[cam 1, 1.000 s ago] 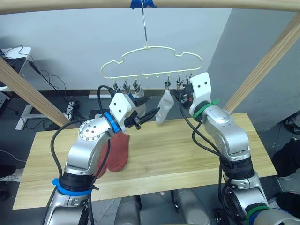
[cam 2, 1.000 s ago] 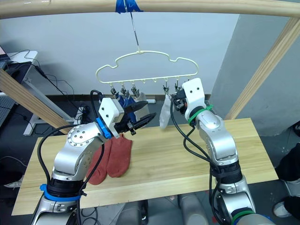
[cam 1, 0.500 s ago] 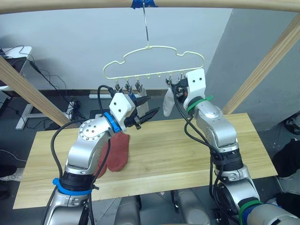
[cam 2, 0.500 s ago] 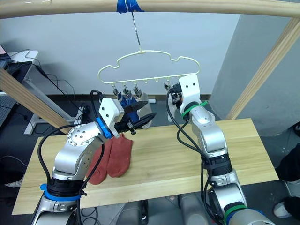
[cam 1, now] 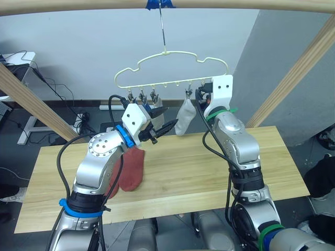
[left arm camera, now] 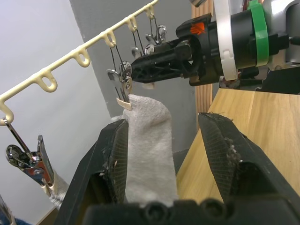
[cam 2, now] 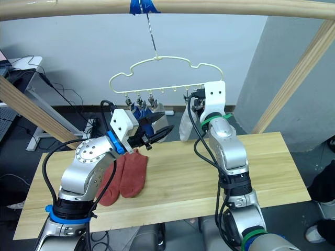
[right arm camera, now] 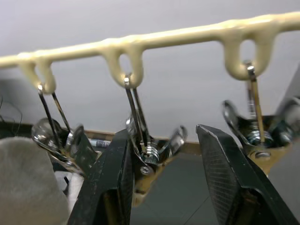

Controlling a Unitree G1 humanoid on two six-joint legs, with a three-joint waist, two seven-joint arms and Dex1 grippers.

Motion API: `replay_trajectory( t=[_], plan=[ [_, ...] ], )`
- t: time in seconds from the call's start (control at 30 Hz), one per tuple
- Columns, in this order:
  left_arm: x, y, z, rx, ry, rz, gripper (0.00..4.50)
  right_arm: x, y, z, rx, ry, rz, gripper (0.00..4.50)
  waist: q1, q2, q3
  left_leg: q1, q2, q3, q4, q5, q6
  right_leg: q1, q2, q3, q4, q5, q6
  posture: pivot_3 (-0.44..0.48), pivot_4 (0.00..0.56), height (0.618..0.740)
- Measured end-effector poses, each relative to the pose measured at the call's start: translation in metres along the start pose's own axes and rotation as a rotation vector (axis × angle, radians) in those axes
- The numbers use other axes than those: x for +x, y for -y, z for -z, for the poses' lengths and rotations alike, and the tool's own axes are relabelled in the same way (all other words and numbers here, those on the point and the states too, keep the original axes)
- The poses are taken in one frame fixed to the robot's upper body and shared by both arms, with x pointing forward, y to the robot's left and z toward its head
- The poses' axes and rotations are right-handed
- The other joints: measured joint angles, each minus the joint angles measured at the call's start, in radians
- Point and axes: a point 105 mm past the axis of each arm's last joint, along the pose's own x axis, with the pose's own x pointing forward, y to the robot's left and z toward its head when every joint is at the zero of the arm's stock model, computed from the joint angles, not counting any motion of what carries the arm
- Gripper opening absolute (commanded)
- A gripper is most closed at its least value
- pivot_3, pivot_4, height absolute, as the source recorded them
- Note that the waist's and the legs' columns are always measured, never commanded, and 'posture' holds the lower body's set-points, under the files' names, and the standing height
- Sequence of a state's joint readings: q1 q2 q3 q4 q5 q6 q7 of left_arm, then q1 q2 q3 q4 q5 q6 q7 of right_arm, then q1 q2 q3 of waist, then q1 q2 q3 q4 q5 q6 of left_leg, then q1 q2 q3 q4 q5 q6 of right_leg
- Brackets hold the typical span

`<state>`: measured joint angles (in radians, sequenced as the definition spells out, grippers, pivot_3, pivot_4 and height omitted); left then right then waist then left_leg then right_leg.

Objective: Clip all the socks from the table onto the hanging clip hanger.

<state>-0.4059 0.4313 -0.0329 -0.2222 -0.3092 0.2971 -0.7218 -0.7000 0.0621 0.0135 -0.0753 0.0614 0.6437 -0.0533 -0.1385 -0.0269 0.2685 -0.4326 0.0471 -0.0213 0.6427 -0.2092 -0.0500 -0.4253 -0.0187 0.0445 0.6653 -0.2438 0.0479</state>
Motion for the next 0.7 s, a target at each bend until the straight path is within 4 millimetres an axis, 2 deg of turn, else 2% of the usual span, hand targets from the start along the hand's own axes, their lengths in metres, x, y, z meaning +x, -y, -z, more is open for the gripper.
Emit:
replay_trajectory(
  t=[0.2,0.7],
  plan=[
    [0.0004,-0.0001,0.0003,-0.002,0.001,-0.001,2.59,-0.0018,-0.0047,-0.0024,0.038,-0.001,0.028,2.13,0.000,0.000,0.000,0.000,0.000,0.000,0.000,0.000,0.000,0.000,0.000,0.000,0.000,0.000,0.000,-0.189,0.217,0.740],
    [0.0016,-0.0024,0.0025,-0.009,-0.003,-0.006,2.59,-0.0006,-0.0024,-0.0067,0.076,-0.008,0.072,2.13,-0.001,0.000,-0.001,0.000,0.000,0.000,0.000,0.000,0.000,0.000,0.000,0.000,0.000,0.000,0.000,-0.190,0.214,0.740]
  ],
)
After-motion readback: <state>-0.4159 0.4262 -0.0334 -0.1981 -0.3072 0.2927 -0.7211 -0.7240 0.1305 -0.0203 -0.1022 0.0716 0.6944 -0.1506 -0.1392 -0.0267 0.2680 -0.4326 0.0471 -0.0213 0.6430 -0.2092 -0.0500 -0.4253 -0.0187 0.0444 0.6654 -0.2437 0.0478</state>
